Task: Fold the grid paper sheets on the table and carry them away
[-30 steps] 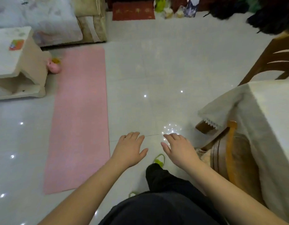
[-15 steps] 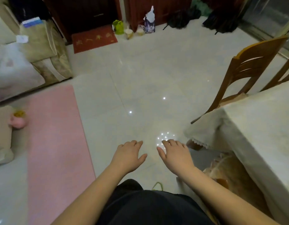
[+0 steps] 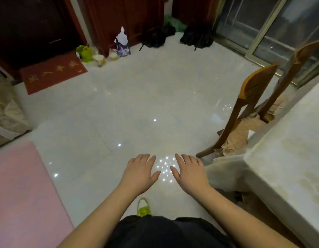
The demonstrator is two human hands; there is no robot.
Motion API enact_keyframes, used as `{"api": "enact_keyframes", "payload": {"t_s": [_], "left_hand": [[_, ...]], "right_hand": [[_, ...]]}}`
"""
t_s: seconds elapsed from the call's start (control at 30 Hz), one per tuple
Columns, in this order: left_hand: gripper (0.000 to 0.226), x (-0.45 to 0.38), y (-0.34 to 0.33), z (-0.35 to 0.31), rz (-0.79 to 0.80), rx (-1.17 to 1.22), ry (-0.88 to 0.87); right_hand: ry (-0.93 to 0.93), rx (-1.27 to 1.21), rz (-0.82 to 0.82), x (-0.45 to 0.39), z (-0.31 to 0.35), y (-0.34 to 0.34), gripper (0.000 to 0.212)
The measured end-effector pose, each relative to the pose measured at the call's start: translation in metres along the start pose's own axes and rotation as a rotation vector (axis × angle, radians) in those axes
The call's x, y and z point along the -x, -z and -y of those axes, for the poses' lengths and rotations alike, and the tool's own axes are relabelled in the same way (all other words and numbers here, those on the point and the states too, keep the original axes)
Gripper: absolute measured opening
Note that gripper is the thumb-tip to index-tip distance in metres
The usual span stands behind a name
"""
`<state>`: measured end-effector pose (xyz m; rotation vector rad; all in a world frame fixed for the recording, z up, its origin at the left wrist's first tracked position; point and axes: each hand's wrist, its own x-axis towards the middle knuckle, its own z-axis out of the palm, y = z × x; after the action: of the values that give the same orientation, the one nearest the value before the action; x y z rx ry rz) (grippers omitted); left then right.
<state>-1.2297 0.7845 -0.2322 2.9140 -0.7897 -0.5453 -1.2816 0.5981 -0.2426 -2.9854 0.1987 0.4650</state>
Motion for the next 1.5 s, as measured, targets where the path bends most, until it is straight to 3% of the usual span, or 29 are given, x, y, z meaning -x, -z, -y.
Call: {"api": "enact_keyframes", "payload": {"t_s": [0.2,0.4,0.53,0.7,0.87,1.1,1.3,1.5], "left_hand": [[0.085,-0.091,0.049,0.03,0.017,-0.056,-0.139],[0.062,-0.202,0.077,0.022,0.055,-0.092,-0.268],[0.068,-0.28,0.096,0.007,0.055,-0.149,-0.328],[0.084,-0.366,0.129,-0.016,0.107,-0.232,-0.387],[0.065,-0.442,0.158,-0.044,0.048,-0.234,-0.442],[0.076,-0.546,0.187,-0.077,0.011,-0.31,-0.492],[0.065,-0.646,0.214,-0.091,-0.03,-0.295,-0.568],[0.078,-0.766,0.263,-0.089,-0.039,-0.22,-0.611]], "right_hand": [[-0.107,-0.064,-0.019,-0.069,0.0,0.038,0.061],[-0.191,-0.079,-0.068,-0.14,-0.034,0.067,0.09],[-0.261,-0.111,-0.116,-0.197,-0.073,0.086,0.086],[-0.309,-0.154,-0.061,-0.26,-0.126,0.111,0.065],[-0.322,-0.103,-0.075,-0.318,-0.174,0.139,0.063],[-0.427,-0.105,-0.192,-0.395,-0.23,0.171,0.057],[-0.51,-0.076,-0.245,-0.475,-0.275,0.201,0.056],[-0.565,-0.073,-0.264,-0.558,-0.31,0.24,0.054]]}}
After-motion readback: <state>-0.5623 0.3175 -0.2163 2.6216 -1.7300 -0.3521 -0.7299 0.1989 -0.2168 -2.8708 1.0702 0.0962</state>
